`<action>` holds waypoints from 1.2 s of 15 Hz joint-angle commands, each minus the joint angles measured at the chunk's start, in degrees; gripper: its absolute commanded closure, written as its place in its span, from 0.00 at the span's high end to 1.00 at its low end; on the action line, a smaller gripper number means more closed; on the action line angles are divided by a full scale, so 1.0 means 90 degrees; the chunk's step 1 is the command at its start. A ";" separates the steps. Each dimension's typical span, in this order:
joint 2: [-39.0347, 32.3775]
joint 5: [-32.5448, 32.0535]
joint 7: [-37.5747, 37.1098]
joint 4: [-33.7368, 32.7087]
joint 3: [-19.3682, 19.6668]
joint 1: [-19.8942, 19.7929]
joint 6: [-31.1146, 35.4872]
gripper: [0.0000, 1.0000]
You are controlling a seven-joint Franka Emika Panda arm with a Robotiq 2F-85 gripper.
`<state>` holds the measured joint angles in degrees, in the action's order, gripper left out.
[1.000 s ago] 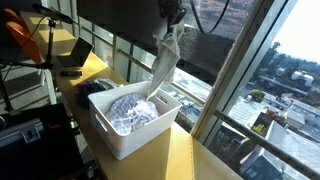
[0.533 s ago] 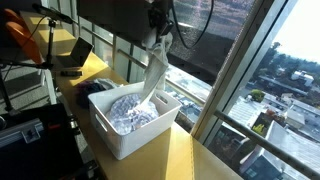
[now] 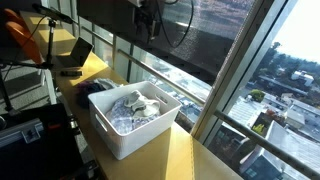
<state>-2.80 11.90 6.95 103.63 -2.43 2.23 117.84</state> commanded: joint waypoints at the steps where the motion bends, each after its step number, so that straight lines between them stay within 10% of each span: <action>1: -0.0321 -0.0237 -0.0050 0.0237 -0.0360 0.0366 0.0389 1.00; 18: -0.2698 -0.1480 -0.0315 0.0507 -0.0789 0.1374 0.1273 1.00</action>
<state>-26.92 0.52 5.42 108.41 -8.84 13.90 129.32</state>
